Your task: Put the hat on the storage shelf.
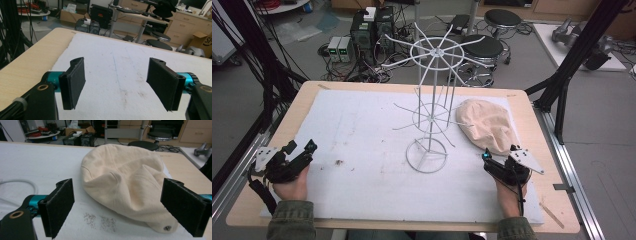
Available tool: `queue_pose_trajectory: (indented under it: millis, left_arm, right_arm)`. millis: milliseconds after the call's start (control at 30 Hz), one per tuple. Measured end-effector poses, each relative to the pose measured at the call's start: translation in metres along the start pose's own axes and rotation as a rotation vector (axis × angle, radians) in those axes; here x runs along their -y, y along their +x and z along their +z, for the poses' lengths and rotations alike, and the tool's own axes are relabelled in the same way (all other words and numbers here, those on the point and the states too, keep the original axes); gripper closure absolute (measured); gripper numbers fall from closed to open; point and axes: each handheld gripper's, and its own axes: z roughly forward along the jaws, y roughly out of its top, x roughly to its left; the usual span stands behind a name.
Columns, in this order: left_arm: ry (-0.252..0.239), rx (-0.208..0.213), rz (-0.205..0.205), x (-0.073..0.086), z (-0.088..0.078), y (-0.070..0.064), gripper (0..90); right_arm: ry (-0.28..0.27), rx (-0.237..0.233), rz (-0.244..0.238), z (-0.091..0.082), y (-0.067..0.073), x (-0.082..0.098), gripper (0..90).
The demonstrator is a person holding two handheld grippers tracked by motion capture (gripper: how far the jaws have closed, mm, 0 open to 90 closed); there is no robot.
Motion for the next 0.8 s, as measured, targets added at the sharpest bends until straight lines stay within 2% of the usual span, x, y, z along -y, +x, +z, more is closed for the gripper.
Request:
queue_pose_trajectory:
  millis: [100, 167, 333, 500, 800]
  left_arm:
    - [0.0, 0.003, -0.001, 0.0, 0.0, -0.001, 30.8]
    - [-0.001, 0.002, -0.003, 0.0, -0.001, -0.001, 30.8]
    - [0.001, 0.0, -0.005, 0.001, -0.001, 0.0, 30.8]
    - [-0.001, -0.003, -0.011, 0.001, -0.003, 0.001, 30.8]
    - [0.001, 0.0, -0.013, 0.002, -0.002, 0.002, 30.8]
  right_arm:
    - [-0.016, 0.002, -0.013, 0.002, 0.001, -0.008, 10.8]
    - [-0.023, 0.0, -0.005, 0.005, 0.0, -0.014, 10.8]
    - [-0.006, -0.013, 0.05, 0.017, -0.003, -0.03, 10.8]
    - [0.024, -0.02, 0.077, 0.031, -0.006, -0.04, 10.8]
    - [0.018, -0.019, 0.058, 0.039, -0.005, -0.055, 10.8]
